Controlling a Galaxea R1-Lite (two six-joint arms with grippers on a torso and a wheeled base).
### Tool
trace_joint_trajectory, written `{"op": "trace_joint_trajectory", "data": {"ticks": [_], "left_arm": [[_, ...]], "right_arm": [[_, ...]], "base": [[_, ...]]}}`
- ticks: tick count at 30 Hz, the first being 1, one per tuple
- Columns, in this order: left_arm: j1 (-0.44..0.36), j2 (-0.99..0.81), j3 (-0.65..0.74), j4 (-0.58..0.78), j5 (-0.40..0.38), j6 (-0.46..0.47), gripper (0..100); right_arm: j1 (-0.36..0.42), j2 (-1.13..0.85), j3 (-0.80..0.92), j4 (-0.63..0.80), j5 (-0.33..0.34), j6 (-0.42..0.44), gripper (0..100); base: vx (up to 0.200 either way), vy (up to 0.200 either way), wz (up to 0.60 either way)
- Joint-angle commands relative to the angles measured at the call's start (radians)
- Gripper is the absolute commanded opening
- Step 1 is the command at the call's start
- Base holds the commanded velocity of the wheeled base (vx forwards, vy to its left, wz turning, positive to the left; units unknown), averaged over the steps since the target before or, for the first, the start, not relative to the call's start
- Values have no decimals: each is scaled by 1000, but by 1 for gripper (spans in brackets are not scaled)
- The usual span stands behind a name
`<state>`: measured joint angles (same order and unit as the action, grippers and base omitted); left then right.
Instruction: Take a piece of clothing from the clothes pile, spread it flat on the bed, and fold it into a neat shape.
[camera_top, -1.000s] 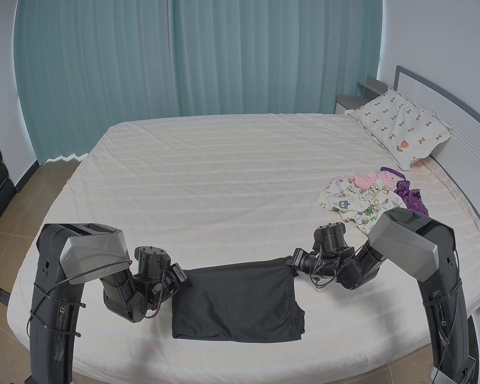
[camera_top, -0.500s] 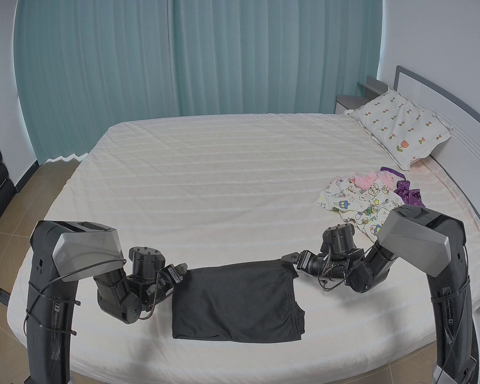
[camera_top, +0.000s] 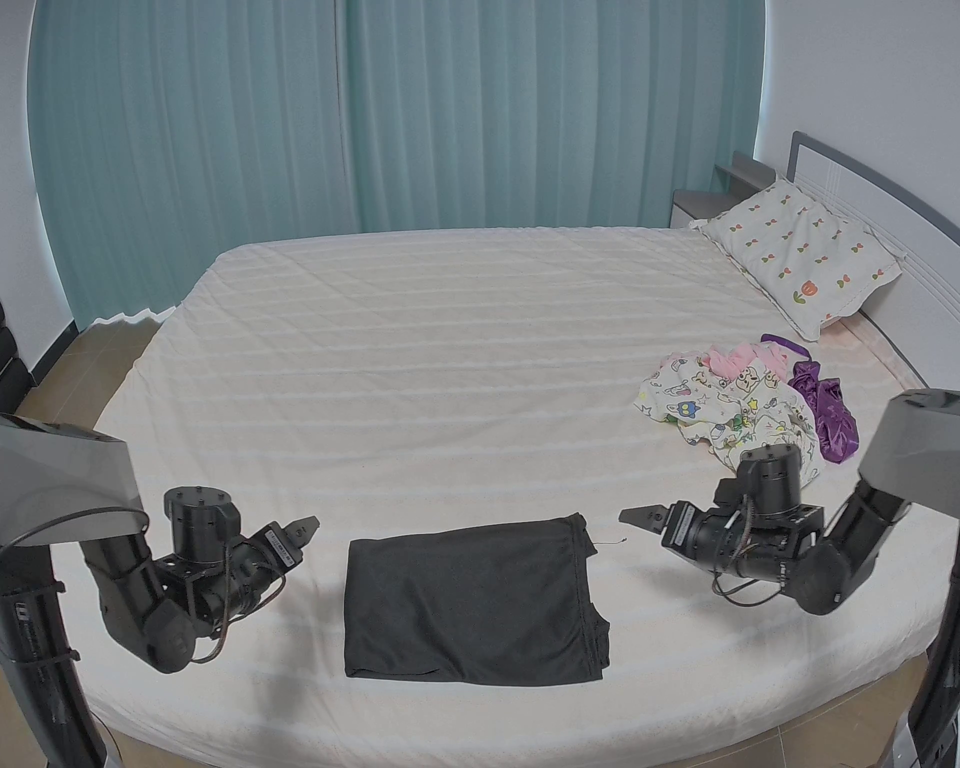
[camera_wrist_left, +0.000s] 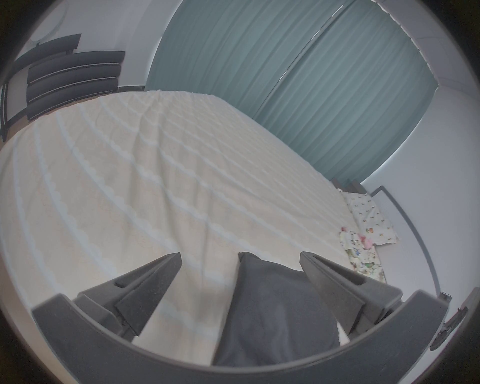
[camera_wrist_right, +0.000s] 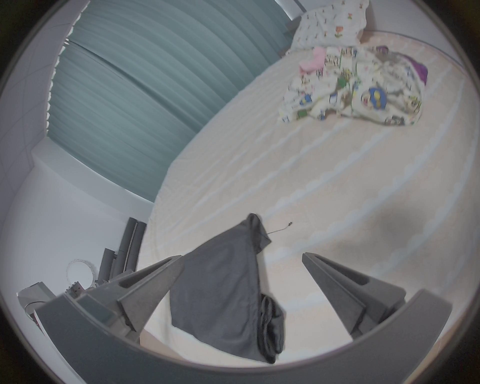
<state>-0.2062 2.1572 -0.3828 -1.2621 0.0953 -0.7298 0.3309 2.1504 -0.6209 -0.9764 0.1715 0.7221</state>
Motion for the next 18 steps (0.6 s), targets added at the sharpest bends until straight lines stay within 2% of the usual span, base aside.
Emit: {"op": "trace_joint_trajectory", "data": {"ticks": [1, 4, 6, 9, 14, 18], "left_arm": [[42, -438, 289, -42, -51, 1, 100], [41, -591, 378, -40, -52, 10, 100], [42, -714, 381, 0, -43, 9, 100], [64, -899, 380, 153, -35, 23, 100], [70, -1188, 354, 445, -28, 95, 100], [70, -1375, 312, 647, 43, 102, 100]], "right_arm": [[-7, -495, 306, -38, -50, -20, 100], [-9, -659, 400, -24, -110, -93, 100], [-15, -778, 454, -4, -153, -150, 100], [-16, -959, 498, 59, -199, -202, 100], [-62, -1221, 498, 252, -211, -239, 100], [-107, -1413, 497, 418, -207, -280, 100]], "base": [[0, 0, 0], [0, 0, 0], [0, 0, 0], [0, 0, 0], [0, 0, 0], [0, 0, 0]]}}
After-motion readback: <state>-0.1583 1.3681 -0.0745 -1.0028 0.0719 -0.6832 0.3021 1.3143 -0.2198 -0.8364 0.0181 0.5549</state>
